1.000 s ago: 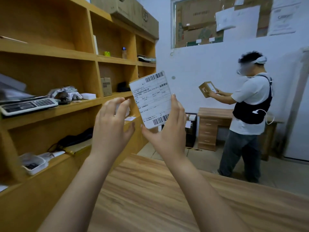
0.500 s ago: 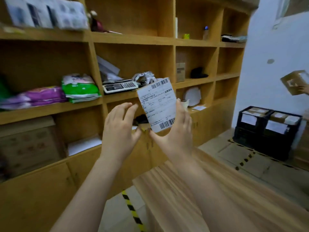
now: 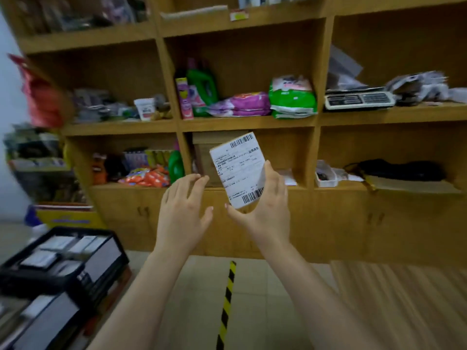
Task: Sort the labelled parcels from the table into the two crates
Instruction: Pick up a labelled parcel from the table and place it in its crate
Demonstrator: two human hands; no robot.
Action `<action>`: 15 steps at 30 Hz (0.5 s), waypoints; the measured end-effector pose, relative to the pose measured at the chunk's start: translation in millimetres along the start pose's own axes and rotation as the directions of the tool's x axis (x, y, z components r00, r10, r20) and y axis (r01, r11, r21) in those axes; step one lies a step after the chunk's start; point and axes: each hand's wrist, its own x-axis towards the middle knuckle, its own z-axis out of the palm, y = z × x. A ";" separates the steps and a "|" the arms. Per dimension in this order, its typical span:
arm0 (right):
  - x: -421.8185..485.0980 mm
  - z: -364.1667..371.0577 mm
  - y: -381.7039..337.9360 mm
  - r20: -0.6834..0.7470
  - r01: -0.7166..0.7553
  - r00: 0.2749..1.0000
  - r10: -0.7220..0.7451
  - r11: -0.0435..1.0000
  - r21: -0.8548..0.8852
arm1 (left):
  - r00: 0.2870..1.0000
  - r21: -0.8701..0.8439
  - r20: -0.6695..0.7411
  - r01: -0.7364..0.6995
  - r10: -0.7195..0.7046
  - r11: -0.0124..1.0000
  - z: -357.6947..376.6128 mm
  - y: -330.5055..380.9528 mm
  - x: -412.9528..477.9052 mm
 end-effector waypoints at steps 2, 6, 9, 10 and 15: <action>-2.2 38.1 -21.2 0.062 0.043 0.997 -0.046 0.998 0.049 | 0.997 0.062 -0.010 0.073 -0.073 0.995 -7.6 -37.9 -12.4; -4.0 112.3 -70.8 0.166 0.110 0.977 -0.134 0.983 0.150 | 0.982 0.145 -0.040 0.190 -0.186 0.971 -24.2 -117.4 -32.2; -2.5 170.5 -108.2 0.209 0.162 0.956 -0.205 0.966 0.203 | 0.967 0.190 -0.063 0.254 -0.247 0.948 -35.2 -181.2 -39.9; -1.8 189.6 -119.9 0.228 0.173 0.948 -0.223 0.960 0.219 | 0.959 0.205 -0.064 0.283 -0.276 0.937 -38.5 -201.5 -41.8; 7.4 281.6 -171.6 0.311 0.194 0.905 -0.289 0.933 0.303 | 0.926 0.302 -0.085 0.376 -0.368 0.876 -48.9 -300.3 -48.1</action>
